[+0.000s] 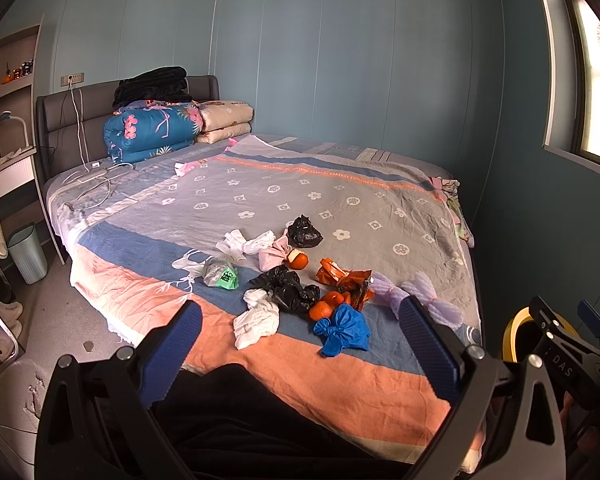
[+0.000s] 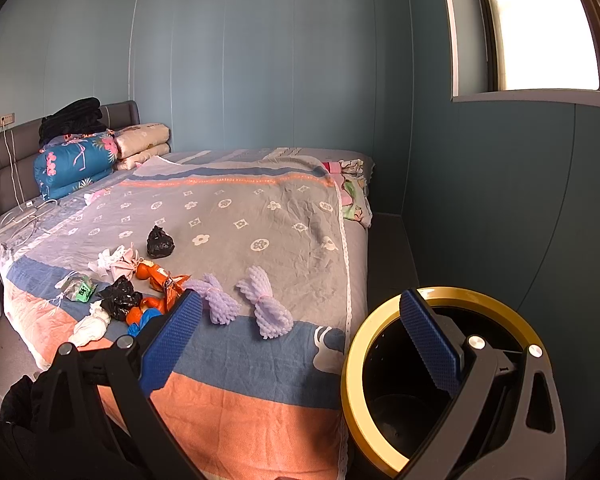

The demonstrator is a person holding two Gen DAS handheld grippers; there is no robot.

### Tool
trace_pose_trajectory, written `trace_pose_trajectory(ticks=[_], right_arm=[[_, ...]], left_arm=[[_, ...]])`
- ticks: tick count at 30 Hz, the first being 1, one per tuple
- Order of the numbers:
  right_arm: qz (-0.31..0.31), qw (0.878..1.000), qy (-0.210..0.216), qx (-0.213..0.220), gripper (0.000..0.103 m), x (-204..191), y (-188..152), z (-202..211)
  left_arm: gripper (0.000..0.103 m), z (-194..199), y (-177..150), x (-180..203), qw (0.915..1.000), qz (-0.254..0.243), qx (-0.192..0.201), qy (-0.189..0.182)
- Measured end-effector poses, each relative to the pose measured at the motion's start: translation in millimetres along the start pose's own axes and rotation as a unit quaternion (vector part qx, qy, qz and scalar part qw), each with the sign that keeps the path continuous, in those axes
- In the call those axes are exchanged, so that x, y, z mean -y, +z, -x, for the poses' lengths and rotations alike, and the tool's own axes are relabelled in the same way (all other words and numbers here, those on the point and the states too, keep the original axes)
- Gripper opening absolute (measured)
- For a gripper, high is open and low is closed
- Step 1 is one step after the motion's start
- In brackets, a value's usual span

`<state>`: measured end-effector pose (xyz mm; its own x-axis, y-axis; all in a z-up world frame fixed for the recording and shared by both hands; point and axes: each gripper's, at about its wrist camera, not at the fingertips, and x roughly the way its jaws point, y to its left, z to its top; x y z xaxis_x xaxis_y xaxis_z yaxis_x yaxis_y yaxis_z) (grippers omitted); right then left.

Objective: Collect trash

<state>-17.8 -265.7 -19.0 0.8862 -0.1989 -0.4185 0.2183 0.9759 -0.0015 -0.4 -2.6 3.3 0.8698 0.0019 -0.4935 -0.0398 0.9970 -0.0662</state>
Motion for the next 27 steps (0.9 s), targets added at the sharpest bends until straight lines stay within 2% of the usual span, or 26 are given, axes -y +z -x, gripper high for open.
trace_pose_trajectory(ticks=[27], right_arm=[[-0.002, 1.0, 0.001, -0.004, 0.095, 0.1, -2.0, -0.8]], left_arm=[[0.095, -0.2, 0.1, -0.1, 1.0, 0.0, 0.0, 0.0]])
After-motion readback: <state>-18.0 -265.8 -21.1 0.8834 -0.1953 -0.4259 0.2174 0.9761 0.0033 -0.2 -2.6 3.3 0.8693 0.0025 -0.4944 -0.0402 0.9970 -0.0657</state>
